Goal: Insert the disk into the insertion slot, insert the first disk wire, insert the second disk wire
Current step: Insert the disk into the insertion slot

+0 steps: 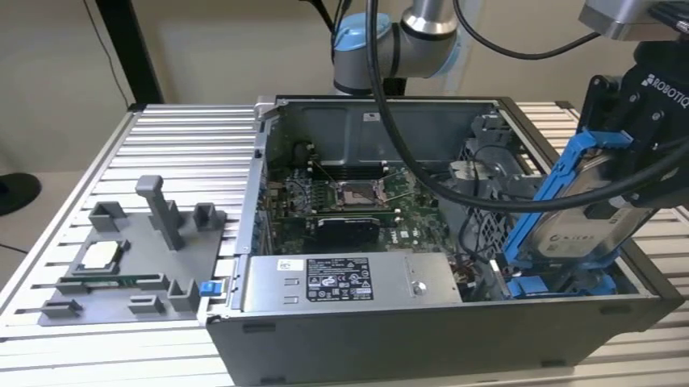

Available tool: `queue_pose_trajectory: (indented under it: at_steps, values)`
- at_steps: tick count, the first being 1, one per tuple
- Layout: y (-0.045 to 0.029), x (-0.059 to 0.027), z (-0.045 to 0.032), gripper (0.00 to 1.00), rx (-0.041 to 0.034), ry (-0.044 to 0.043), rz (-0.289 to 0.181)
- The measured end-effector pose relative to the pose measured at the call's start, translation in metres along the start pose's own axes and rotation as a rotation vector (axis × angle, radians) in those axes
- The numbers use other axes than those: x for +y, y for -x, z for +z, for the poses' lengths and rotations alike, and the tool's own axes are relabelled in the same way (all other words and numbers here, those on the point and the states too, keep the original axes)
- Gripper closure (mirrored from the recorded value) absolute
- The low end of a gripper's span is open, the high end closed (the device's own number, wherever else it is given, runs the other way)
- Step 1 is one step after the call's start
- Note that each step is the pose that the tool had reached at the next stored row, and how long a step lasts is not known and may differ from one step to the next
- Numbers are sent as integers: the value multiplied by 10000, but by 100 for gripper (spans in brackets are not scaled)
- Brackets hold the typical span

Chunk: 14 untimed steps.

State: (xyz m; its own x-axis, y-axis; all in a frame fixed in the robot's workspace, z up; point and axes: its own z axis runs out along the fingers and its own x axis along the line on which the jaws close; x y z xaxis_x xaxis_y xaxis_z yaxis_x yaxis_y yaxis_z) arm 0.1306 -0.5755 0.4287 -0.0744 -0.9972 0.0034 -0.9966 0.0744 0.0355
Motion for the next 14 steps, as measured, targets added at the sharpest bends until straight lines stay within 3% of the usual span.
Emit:
queue_pose_trajectory:
  at_steps: [14]
  values:
    - [0,-2,44,100,-2,-2,0]
